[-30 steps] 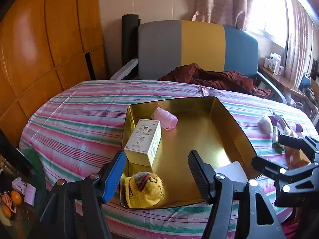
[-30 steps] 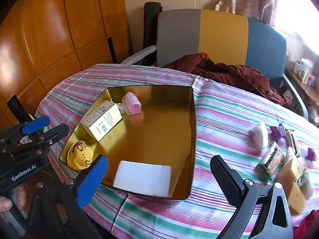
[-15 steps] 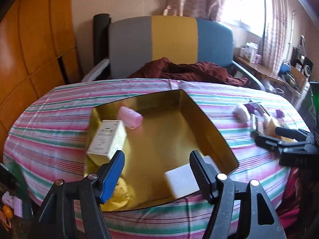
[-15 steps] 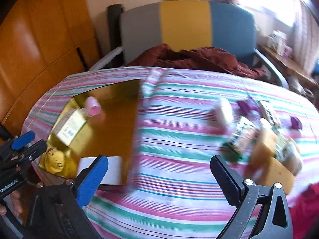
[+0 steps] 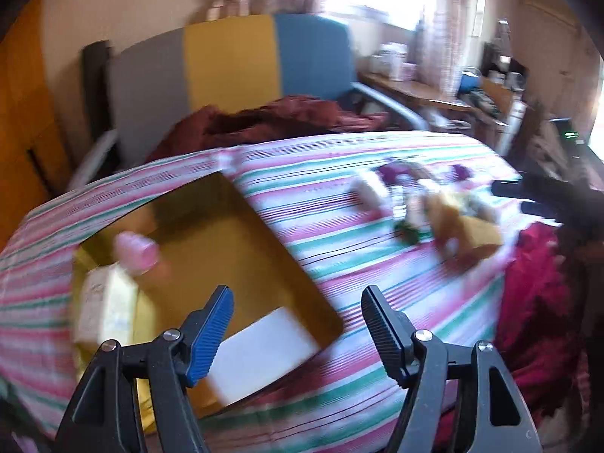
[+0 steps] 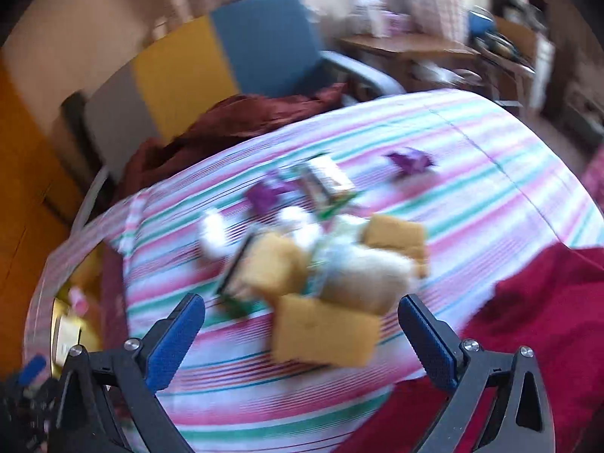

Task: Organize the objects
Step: 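Move both tools back toward the remaining pile, then grasp the cracker packet with the left tool while the right tool approaches the white sock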

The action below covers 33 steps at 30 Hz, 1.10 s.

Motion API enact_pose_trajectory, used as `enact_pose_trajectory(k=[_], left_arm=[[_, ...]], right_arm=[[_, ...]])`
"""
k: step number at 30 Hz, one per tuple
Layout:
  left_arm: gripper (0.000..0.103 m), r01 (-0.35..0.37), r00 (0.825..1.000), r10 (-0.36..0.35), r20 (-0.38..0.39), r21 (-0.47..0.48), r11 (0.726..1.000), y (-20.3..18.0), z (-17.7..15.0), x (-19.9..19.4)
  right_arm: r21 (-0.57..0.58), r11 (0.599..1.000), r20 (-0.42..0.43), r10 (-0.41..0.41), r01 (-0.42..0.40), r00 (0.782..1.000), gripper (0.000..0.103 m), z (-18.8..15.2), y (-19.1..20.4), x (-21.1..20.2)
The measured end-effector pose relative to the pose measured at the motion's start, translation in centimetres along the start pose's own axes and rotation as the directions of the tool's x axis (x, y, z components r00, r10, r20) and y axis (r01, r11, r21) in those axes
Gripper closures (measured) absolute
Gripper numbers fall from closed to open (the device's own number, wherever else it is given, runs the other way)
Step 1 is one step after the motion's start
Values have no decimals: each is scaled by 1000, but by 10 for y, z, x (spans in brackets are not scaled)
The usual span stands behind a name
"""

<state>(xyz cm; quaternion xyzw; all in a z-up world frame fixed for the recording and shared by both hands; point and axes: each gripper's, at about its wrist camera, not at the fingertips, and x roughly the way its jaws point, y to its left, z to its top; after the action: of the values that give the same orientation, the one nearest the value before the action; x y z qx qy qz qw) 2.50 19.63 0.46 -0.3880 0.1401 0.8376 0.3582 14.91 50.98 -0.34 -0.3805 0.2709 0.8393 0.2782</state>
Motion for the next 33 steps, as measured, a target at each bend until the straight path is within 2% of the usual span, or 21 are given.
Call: enact_pose_trajectory(k=[6, 10, 13, 15, 19, 23, 31, 33], left_arm=[[32, 149, 989, -147, -33, 59, 987, -36, 32, 27], [32, 164, 984, -154, -91, 115, 980, -61, 46, 59], [34, 175, 976, -159, -152, 97, 980, -73, 56, 89], [38, 168, 972, -149, -183, 94, 981, -81, 62, 110], [41, 152, 970, -119, -213, 150, 977, -98, 68, 142], [43, 169, 967, -120, -226, 213, 962, -118, 79, 172], [43, 172, 959, -97, -267, 278, 945, -148, 92, 219], [46, 158, 960, -78, -270, 292, 943, -152, 95, 232]], right_arm=[[150, 988, 42, -34, 27, 999, 0, 14, -46, 9], [191, 982, 68, -13, 0, 998, 0, 13, -59, 15], [197, 980, 74, 7, -21, 997, 0, 14, -62, 17], [200, 979, 77, 16, -31, 997, 0, 15, -63, 18], [219, 973, 71, 53, -67, 996, 0, 14, -66, 20], [220, 971, 75, 77, -91, 994, 0, 14, -66, 19], [297, 947, 98, 98, -124, 990, 0, 16, -84, 18], [308, 943, 95, 103, -127, 990, 0, 16, -86, 20]])
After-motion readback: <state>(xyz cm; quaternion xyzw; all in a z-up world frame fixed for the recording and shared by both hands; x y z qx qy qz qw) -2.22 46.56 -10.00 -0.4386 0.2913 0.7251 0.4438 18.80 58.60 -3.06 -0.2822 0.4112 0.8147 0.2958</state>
